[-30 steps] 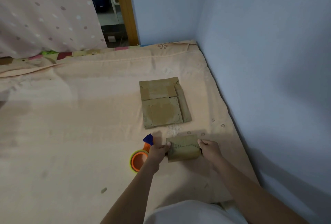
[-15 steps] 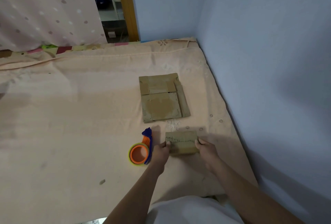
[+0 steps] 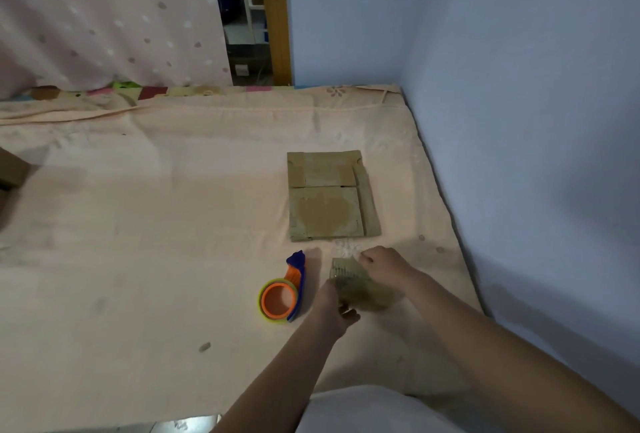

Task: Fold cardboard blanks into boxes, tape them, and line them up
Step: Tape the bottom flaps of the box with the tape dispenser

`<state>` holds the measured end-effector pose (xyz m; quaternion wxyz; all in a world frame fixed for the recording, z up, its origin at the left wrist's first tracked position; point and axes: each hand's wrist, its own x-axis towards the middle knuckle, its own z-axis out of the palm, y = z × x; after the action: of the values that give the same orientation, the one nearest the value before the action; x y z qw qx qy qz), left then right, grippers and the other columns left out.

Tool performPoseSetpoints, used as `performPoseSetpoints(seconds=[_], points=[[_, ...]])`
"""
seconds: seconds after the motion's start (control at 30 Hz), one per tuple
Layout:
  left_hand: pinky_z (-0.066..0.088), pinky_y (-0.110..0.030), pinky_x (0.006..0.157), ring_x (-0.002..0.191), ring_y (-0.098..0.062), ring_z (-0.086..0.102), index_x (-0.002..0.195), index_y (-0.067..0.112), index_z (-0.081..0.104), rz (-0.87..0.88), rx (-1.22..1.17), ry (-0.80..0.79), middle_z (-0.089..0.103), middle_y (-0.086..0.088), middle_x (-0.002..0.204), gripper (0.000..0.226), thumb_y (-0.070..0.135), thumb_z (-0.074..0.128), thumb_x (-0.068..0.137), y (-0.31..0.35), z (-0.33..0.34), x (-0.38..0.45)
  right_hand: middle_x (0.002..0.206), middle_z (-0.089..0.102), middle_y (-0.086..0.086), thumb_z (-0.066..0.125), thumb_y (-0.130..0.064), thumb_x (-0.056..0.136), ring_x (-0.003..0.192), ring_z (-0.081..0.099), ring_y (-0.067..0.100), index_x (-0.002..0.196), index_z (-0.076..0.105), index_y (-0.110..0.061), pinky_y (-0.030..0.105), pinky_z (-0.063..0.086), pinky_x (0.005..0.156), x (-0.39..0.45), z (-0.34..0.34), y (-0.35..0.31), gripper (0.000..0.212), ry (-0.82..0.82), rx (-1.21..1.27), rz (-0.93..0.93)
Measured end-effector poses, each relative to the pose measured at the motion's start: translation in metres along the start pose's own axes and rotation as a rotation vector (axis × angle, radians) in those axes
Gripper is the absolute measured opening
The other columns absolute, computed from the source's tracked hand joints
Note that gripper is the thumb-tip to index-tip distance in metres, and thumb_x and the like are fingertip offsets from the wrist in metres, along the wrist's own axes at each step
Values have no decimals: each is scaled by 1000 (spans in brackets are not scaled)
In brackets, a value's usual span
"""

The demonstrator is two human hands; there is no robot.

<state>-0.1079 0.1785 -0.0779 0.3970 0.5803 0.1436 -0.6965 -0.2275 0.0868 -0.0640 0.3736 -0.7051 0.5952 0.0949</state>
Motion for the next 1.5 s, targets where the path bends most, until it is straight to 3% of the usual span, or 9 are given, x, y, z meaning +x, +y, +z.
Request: performPoseSetpoints(seconds=[0.17, 0.33, 0.5, 0.77, 0.9, 1.1, 1.3, 1.4, 1.5], points=[[47, -59, 95, 117, -43, 49, 136, 15, 51, 117, 25, -9, 49, -12, 136, 38, 31, 40, 104, 6, 0, -3, 123, 67, 6, 36, -56, 103, 110, 63, 27, 131, 63, -17, 36, 49, 96, 7, -9, 10, 55, -105, 300, 177], [52, -50, 89, 117, -34, 54, 127, 30, 57, 158, 204, -32, 58, 1, 128, 28, 31, 43, 103, 21, -4, 1, 114, 70, 9, 43, -55, 102, 104, 68, 30, 126, 64, -22, 49, 55, 96, -2, 9, 36, 46, -92, 850, 391], [55, -43, 89, 108, -25, 60, 129, 31, 61, 198, 422, -72, 63, 2, 125, 31, 22, 48, 102, 35, -1, 12, 113, 68, 15, 43, -37, 107, 103, 66, 32, 120, 63, -23, 42, 58, 79, -30, 16, 37, 28, -75, 1141, 413], [56, -38, 81, 96, -24, 63, 123, 32, 63, 220, 513, -52, 63, 5, 104, 37, 7, 47, 101, 22, -3, 11, 120, 70, -5, 68, -37, 92, 108, 64, 16, 126, 66, -25, 39, 54, 96, -27, 49, 38, 36, 137, 773, 226], [52, -32, 75, 84, -20, 61, 121, 24, 61, 273, 600, -39, 64, 4, 100, 32, 6, 44, 101, 18, -9, 11, 117, 69, -8, 73, -33, 89, 102, 62, 13, 128, 64, -26, 27, 48, 81, -31, 53, 30, 40, 213, 708, 227], [49, -35, 81, 90, -25, 58, 110, 12, 63, 717, 1171, 444, 65, -10, 108, 22, 13, 50, 91, 30, -41, 19, 112, 68, -10, 75, -35, 87, 97, 62, 12, 128, 63, -25, 27, 50, 84, -32, 52, 24, 44, 217, 666, 197], [43, -38, 96, 107, -31, 58, 110, 4, 53, 564, 1408, 615, 62, -11, 110, 37, 34, 56, 89, 34, -69, 30, 124, 66, -2, 73, -36, 88, 113, 63, 20, 131, 59, -22, 33, 52, 93, -30, 51, 17, 48, 233, 635, 192], [48, -33, 65, 72, -23, 58, 77, 12, 52, 591, 1441, 565, 58, -2, 75, 17, 26, 60, 83, 31, -78, 35, 139, 58, 5, 73, -35, 89, 126, 55, 25, 144, 49, -16, 29, 43, 95, -32, 48, 14, 63, 246, 634, 212], [32, -27, 45, 56, -16, 48, 68, 14, 42, 578, 1389, 506, 49, 1, 63, 24, 15, 60, 84, 27, -83, 33, 146, 52, 9, 73, -35, 90, 132, 51, 26, 150, 40, -12, 27, 40, 97, -34, 46, 15, 73, 241, 648, 225]])
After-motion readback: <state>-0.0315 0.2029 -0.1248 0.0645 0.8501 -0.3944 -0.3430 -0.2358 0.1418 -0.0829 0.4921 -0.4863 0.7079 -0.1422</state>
